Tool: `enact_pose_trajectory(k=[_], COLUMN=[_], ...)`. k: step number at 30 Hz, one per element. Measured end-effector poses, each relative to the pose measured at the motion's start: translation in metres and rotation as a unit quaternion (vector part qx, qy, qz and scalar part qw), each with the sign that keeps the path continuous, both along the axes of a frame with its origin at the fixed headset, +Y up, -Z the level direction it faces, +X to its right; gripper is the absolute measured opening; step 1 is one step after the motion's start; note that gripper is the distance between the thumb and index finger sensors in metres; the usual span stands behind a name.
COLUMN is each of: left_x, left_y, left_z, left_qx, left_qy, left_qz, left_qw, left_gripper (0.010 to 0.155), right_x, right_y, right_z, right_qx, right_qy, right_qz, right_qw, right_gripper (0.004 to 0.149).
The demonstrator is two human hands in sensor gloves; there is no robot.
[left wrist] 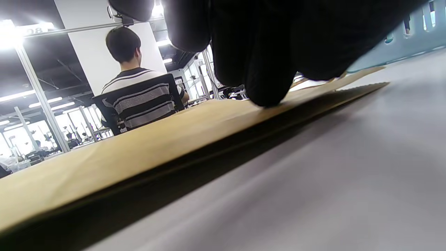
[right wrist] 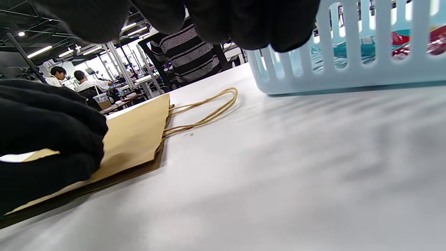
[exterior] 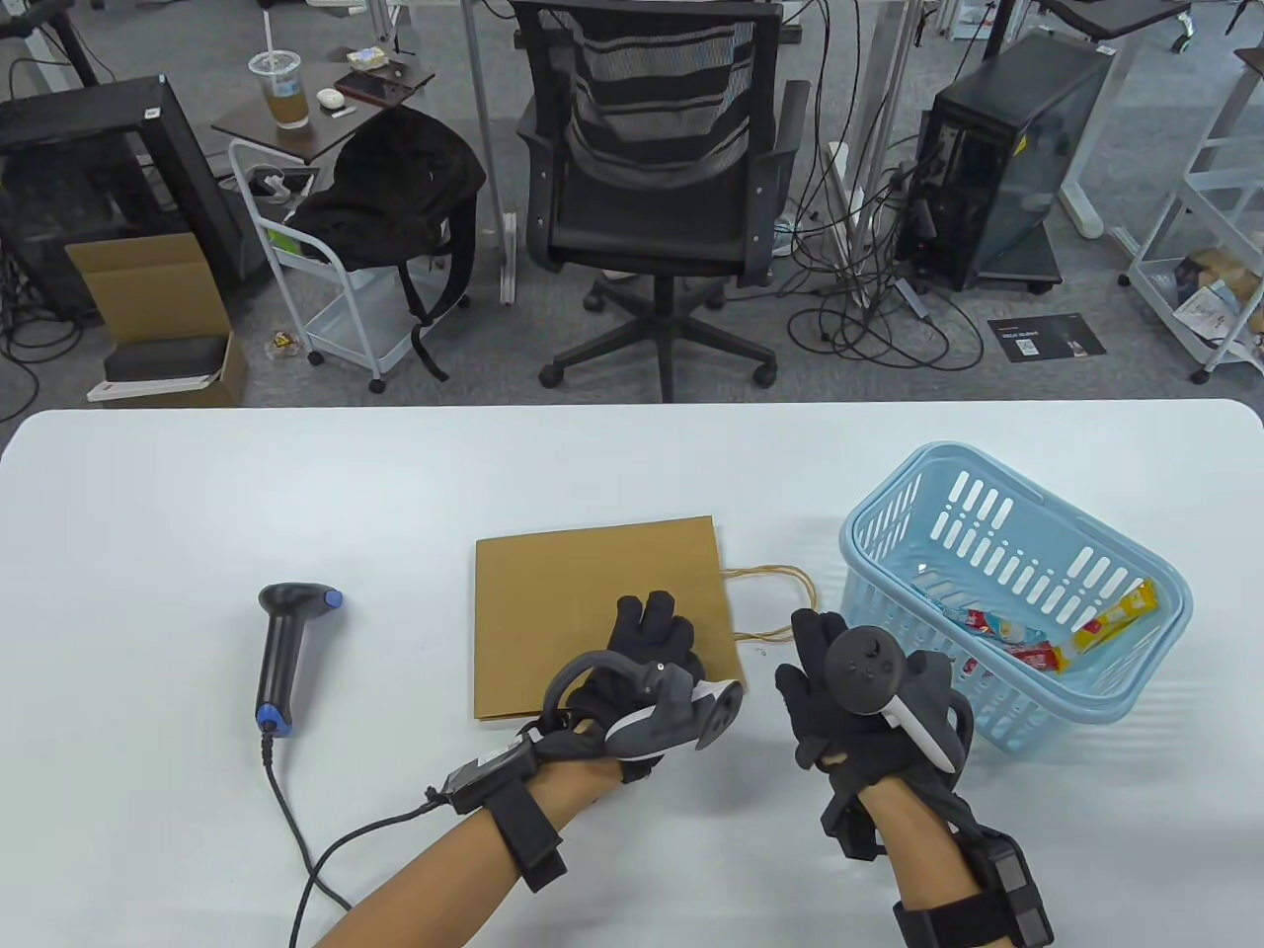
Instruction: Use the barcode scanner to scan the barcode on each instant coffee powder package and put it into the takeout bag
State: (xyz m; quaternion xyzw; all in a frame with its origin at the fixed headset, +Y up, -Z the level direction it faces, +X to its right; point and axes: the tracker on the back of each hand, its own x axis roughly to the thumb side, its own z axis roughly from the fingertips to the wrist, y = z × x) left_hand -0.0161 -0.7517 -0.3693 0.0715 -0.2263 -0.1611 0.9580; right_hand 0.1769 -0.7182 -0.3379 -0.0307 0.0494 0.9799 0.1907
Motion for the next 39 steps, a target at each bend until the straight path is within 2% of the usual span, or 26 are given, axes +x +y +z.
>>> enact_pose_trajectory(k=[3, 6, 10, 13, 17, 20, 23, 26, 30, 36, 39], left_x=[0.001, 0.008, 0.018, 0.024, 0.027, 0.021, 0.007, -0.018, -0.058, -0.124, -0.147], left_y=[0.001, 0.000, 0.000, -0.001, 0.001, 0.008, 0.023, 0.047, 0.080, 0.120, 0.134], left_z=[-0.004, -0.006, -0.006, -0.006, -0.008, -0.007, -0.005, -0.002, 0.003, 0.023, 0.026], left_qx=[-0.017, -0.018, -0.002, 0.004, 0.027, 0.035, 0.059, 0.071, 0.079, 0.127, 0.116], left_qy=[-0.015, -0.014, -0.019, -0.024, -0.020, -0.016, -0.019, -0.010, 0.004, 0.022, 0.014], left_qz=[0.029, 0.017, -0.004, -0.026, -0.016, 0.011, 0.045, 0.075, 0.133, 0.252, 0.306], left_qw=[0.999, 1.000, 1.000, 0.999, 0.999, 0.999, 0.997, 0.995, 0.988, 0.959, 0.945], left_gripper=[0.079, 0.083, 0.075, 0.064, 0.042, 0.041, 0.043, 0.044, 0.045, 0.045, 0.045], right_x=[0.000, 0.000, 0.001, 0.001, 0.000, 0.001, 0.005, 0.009, 0.016, 0.019, 0.017], right_y=[0.001, 0.001, 0.001, 0.001, 0.001, 0.002, 0.003, 0.006, 0.005, 0.002, -0.002], right_z=[0.000, 0.000, 0.001, 0.000, 0.001, 0.002, 0.002, 0.003, 0.005, 0.002, 0.001], right_qx=[0.003, 0.004, 0.003, 0.004, 0.003, 0.009, 0.014, 0.029, 0.057, 0.063, 0.073], right_qy=[-0.003, -0.005, -0.006, -0.006, -0.003, -0.004, -0.014, -0.034, -0.072, -0.075, -0.046], right_qz=[0.004, 0.002, 0.001, -0.001, 0.002, 0.004, -0.005, -0.014, -0.086, -0.138, -0.196], right_qw=[1.000, 1.000, 1.000, 1.000, 1.000, 1.000, 1.000, 0.999, 0.992, 0.986, 0.977], right_gripper=[0.070, 0.069, 0.070, 0.071, 0.071, 0.070, 0.069, 0.066, 0.072, 0.069, 0.071])
